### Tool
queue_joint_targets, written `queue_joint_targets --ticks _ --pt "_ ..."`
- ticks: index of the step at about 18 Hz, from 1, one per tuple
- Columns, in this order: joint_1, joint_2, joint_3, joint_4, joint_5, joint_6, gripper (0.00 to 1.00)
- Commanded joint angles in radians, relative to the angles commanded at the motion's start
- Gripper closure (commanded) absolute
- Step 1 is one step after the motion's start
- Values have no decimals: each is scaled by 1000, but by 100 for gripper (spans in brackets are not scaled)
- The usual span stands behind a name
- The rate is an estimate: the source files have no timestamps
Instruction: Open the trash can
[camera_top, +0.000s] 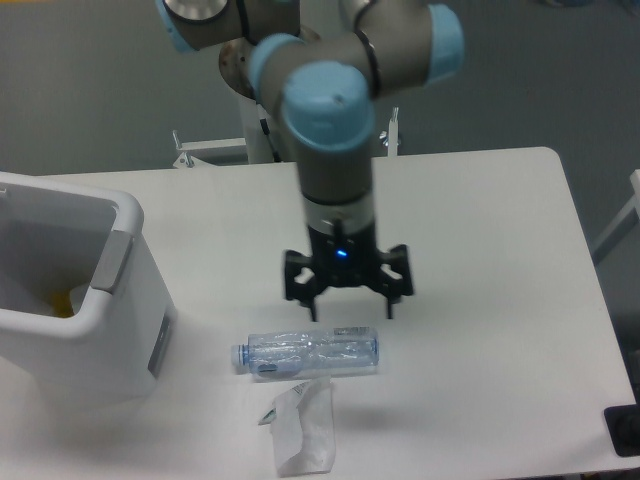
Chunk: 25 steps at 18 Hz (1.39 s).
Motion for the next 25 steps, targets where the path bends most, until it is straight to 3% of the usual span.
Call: queue_joint_targets --ticks 10,14,18,25 --pt "78 -15 15 -8 9 190 0" --pt "78 -17 17 -11 8 212 0" --pt "80 -17 8 -17 8 330 0" --pt "78 -25 2 -18 51 338 0"
